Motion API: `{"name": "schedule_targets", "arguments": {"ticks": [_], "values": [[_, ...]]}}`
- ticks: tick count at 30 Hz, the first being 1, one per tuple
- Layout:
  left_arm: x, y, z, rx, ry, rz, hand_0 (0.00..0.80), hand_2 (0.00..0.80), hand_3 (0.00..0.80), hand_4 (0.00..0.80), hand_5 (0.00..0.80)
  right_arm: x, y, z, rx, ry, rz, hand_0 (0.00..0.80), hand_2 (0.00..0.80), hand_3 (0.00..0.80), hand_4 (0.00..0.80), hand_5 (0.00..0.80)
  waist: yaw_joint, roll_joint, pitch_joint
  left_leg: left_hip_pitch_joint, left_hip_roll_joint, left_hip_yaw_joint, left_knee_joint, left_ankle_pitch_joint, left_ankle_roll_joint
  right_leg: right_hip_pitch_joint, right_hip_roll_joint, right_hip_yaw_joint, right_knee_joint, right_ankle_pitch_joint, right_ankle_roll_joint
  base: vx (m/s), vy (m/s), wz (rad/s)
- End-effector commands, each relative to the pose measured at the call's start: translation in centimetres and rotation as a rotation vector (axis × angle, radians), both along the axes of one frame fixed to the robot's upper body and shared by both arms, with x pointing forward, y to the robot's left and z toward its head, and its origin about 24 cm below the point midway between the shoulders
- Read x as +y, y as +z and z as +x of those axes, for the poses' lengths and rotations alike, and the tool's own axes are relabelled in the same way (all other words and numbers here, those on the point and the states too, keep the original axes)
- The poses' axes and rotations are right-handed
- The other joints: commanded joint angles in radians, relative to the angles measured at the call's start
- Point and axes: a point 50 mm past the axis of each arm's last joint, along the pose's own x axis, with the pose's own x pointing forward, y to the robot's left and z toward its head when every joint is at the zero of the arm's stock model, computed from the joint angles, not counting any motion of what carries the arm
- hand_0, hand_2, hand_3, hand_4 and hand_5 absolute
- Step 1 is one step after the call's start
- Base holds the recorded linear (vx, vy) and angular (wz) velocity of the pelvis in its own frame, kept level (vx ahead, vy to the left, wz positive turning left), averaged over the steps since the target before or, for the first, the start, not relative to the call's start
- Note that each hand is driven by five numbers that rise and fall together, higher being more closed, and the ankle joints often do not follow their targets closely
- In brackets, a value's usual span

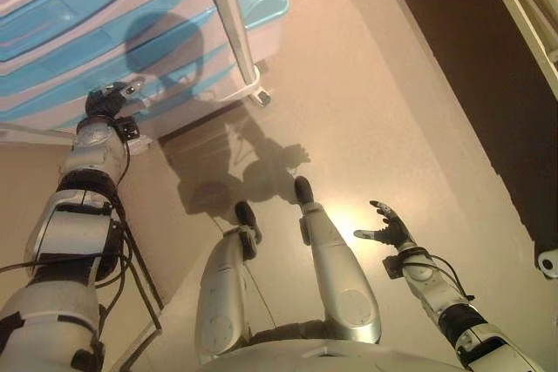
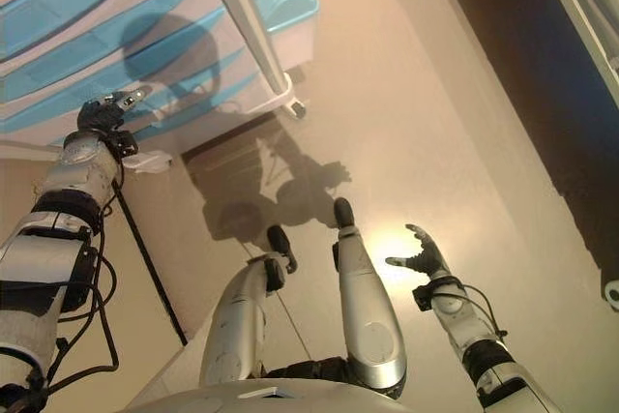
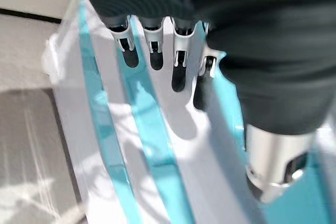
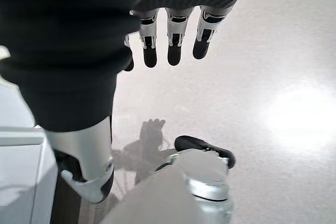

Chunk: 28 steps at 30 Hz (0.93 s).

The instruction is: Open the drawer and pick up the medicine

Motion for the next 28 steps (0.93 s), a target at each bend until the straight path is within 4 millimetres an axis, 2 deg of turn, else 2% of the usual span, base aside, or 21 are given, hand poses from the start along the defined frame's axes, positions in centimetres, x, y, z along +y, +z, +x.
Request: {"name": "schedule_targets", "arguments": {"ticks": [1, 3, 4, 5, 7, 8, 9, 10, 12, 13, 14, 17, 20, 22, 24, 28], "values": [[0.8, -2.1, -2.2, -0.083, -0.079, -0.082, 0.0, 0.0, 0.0, 0.0, 0.0, 1.5, -1.1, -1.5, 0.032, 0.028, 0.076, 0.0, 0.0, 0.0, 0.0, 0.0, 0.033, -0.03, -0.075, 0.032, -0.103, 0.024, -0.003, -0.032, 0.072, 0.102, -0.025, -0.055, -0.111, 0.024, 0.007, 0.064, -0.065, 0.03], [-1.1, -5.9, -3.4, -0.038, -0.169, -0.147, 0.0, 0.0, 0.0, 0.0, 0.0, 1.5, -1.6, -2.1, 0.06, 0.025, 0.116, 0.0, 0.0, 0.0, 0.0, 0.0, 0.052, -0.028, -0.092, 0.068, -0.112, 0.004, -0.022, -0.022, 0.066, 0.154, -0.034, -0.073, -0.132, 0.02, 0.004, 0.082, -0.081, 0.14], [-2.7, -9.2, -4.8, 0.025, -0.223, -0.172, 0.0, 0.0, 0.0, 0.0, 0.0, 1.3, -2.1, -2.7, 0.096, 0.021, 0.147, 0.0, 0.0, 0.0, 0.0, 0.0, 0.069, -0.027, -0.115, 0.093, -0.117, -0.015, -0.036, -0.011, 0.058, 0.202, -0.039, -0.087, -0.149, 0.014, 0.002, 0.082, -0.103, 0.25], [-3.6, -10.7, -5.5, 0.059, -0.25, -0.192, 0.0, 0.0, 0.0, 0.0, 0.0, 1.3, -2.3, -3.0, 0.114, 0.027, 0.167, 0.0, 0.0, 0.0, 0.0, 0.0, 0.077, -0.026, -0.125, 0.108, -0.121, -0.026, -0.045, -0.005, 0.054, 0.224, -0.041, -0.094, -0.158, 0.011, 0.002, 0.111, -0.106, 0.26], [-5.7, -15.5, -8.7, 0.164, -0.243, -0.238, 0.0, 0.0, 0.0, 0.0, 0.0, 0.9, -3.3, -4.2, 0.177, 0.011, 0.203, 0.0, 0.0, 0.0, 0.0, 0.0, 0.102, -0.025, -0.171, 0.167, -0.129, -0.057, -0.092, 0.002, 0.044, 0.298, -0.045, -0.117, -0.186, 0.002, 0.004, 0.135, -0.087, 0.31], [-6.1, -17.5, -10.4, 0.233, -0.201, -0.257, 0.0, 0.0, 0.0, 0.0, 0.0, 0.8, -3.8, -4.9, 0.21, 0.007, 0.214, 0.0, 0.0, 0.0, 0.0, 0.0, 0.112, -0.023, -0.197, 0.202, -0.132, -0.074, -0.125, 0.007, 0.039, 0.332, -0.045, -0.129, -0.2, -0.004, 0.005, 0.119, -0.067, 0.36], [-6.1, -18.3, -11.0, 0.263, -0.175, -0.275, 0.0, 0.0, 0.0, 0.0, 0.0, 0.8, -3.9, -5.1, 0.22, 0.004, 0.221, 0.0, 0.0, 0.0, 0.0, 0.0, 0.115, -0.024, -0.21, 0.212, -0.133, -0.079, -0.141, 0.013, 0.036, 0.341, -0.045, -0.133, -0.207, -0.004, 0.004, 0.145, -0.075, 0.31], [-6.2, -20.6, -13.4, 0.365, -0.103, -0.299, 0.0, 0.0, 0.0, 0.0, 0.0, 0.7, -4.5, -5.9, 0.251, -0.029, 0.246, 0.0, 0.0, 0.0, 0.0, 0.0, 0.125, -0.023, -0.245, 0.254, -0.133, -0.094, -0.182, 0.024, 0.027, 0.381, -0.039, -0.146, -0.226, -0.01, 0.002, 0.109, -0.066, 0.38], [-6.2, -22.8, -16.0, 0.465, -0.05, -0.322, 0.0, 0.0, 0.0, 0.0, 0.0, 0.9, -5.2, -6.8, 0.287, -0.06, 0.271, 0.0, 0.0, 0.0, 0.0, 0.0, 0.134, -0.025, -0.281, 0.293, -0.134, -0.108, -0.226, 0.038, 0.017, 0.418, -0.032, -0.158, -0.251, -0.012, 0.002, 0.128, -0.07, 0.5], [-6.5, -24.7, -18.6, 0.566, -0.019, -0.354, 0.0, 0.0, 0.0, 0.0, 0.0, 1.3, -5.9, -7.6, 0.321, -0.071, 0.274, 0.0, 0.0, 0.0, 0.0, 0.0, 0.142, -0.026, -0.312, 0.325, -0.131, -0.116, -0.258, 0.046, 0.011, 0.442, -0.027, -0.17, -0.269, -0.01, 0.001, 0.116, -0.069, 0.41], [-6.8, -25.8, -20.3, 0.637, -0.011, -0.353, 0.0, 0.0, 0.0, 0.0, 0.0, 1.5, -6.3, -8.2, 0.346, -0.073, 0.269, 0.0, 0.0, 0.0, 0.0, 0.0, 0.151, -0.027, -0.329, 0.349, -0.129, -0.124, -0.286, 0.052, 0.007, 0.461, -0.024, -0.183, -0.285, -0.009, 0.001, 0.072, -0.059, 0.29], [-8.4, -27.7, -23.4, 0.783, -0.07, -0.363, 0.0, 0.0, 0.0, 0.0, 0.0, 1.7, -7.3, -9.4, 0.415, -0.059, 0.235, 0.0, 0.0, 0.0, 0.0, 0.0, 0.17, -0.027, -0.363, 0.401, -0.124, -0.142, -0.348, 0.063, 0.002, 0.507, -0.019, -0.214, -0.321, -0.007, 0.0, 0.009, -0.053, 0.26], [-9.3, -28.7, -25.4, 0.861, -0.122, -0.377, 0.0, 0.0, 0.0, 0.0, 0.0, 1.7, -7.9, -10.3, 0.457, -0.068, 0.213, 0.0, 0.0, 0.0, 0.0, 0.0, 0.184, -0.021, -0.386, 0.441, -0.119, -0.156, -0.398, 0.073, 0.0, 0.541, -0.013, -0.236, -0.338, -0.013, 0.0, -0.003, -0.028, 0.3], [-9.9, -28.9, -25.9, 0.886, -0.2, -0.347, 0.0, 0.0, 0.0, 0.0, 0.0, 1.6, -8.1, -10.5, 0.473, -0.081, 0.21, 0.0, 0.0, 0.0, 0.0, 0.0, 0.191, -0.016, -0.398, 0.462, -0.114, -0.163, -0.434, 0.084, -0.001, 0.558, -0.008, -0.251, -0.348, -0.016, -0.001, -0.015, -0.009, 0.22], [-10.0, -29.1, -26.3, 0.922, -0.207, -0.332, 0.0, 0.0, 0.0, 0.0, 0.0, 1.7, -8.3, -10.8, 0.487, -0.085, 0.215, 0.0, 0.0, 0.0, 0.0, 0.0, 0.195, -0.011, -0.408, 0.479, -0.109, -0.168, -0.468, 0.096, -0.004, 0.572, -0.005, -0.264, -0.355, -0.022, 0.001, -0.02, 0.006, 0.24], [-10.8, -29.0, -25.5, 0.957, -0.438, -0.16, 0.0, 0.0, 0.0, 0.0, 0.0, 2.4, -8.6, -10.9, 0.509, -0.048, 0.221, 0.0, 0.0, 0.0, 0.0, 0.0, 0.194, -0.014, -0.423, 0.492, -0.105, -0.169, -0.488, 0.098, -0.002, 0.579, -0.002, -0.271, -0.354, -0.03, 0.0, -0.034, -0.014, 0.24]]}}
